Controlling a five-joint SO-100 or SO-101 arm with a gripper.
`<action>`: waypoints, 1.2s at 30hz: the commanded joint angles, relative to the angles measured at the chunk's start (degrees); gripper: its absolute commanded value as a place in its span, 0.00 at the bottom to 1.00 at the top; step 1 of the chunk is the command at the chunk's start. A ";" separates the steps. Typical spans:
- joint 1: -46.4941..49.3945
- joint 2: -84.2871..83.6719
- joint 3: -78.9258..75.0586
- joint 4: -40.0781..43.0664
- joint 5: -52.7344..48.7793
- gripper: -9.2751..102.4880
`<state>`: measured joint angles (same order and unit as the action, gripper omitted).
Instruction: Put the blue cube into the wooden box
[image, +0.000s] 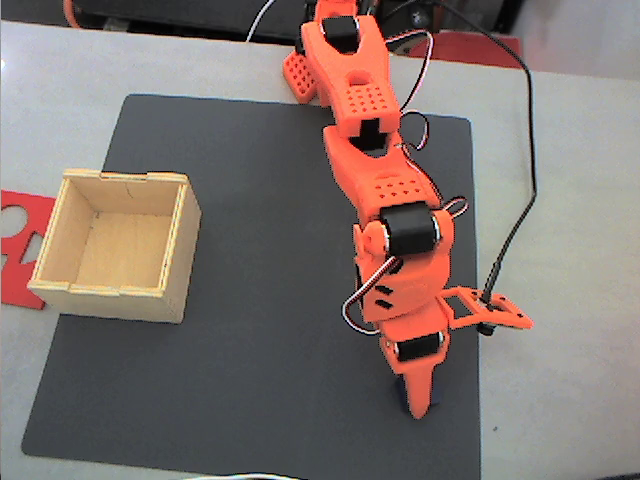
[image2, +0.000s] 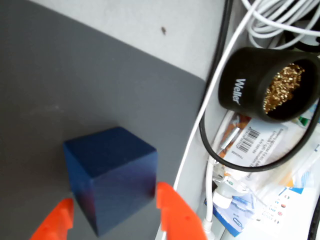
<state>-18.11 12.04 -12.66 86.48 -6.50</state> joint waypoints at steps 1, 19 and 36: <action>-0.44 0.88 -0.62 -0.70 -0.70 0.21; 1.41 8.44 -0.70 9.84 0.26 0.08; 25.40 35.68 11.87 17.05 -1.85 0.08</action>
<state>2.99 41.31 -2.72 103.18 -7.56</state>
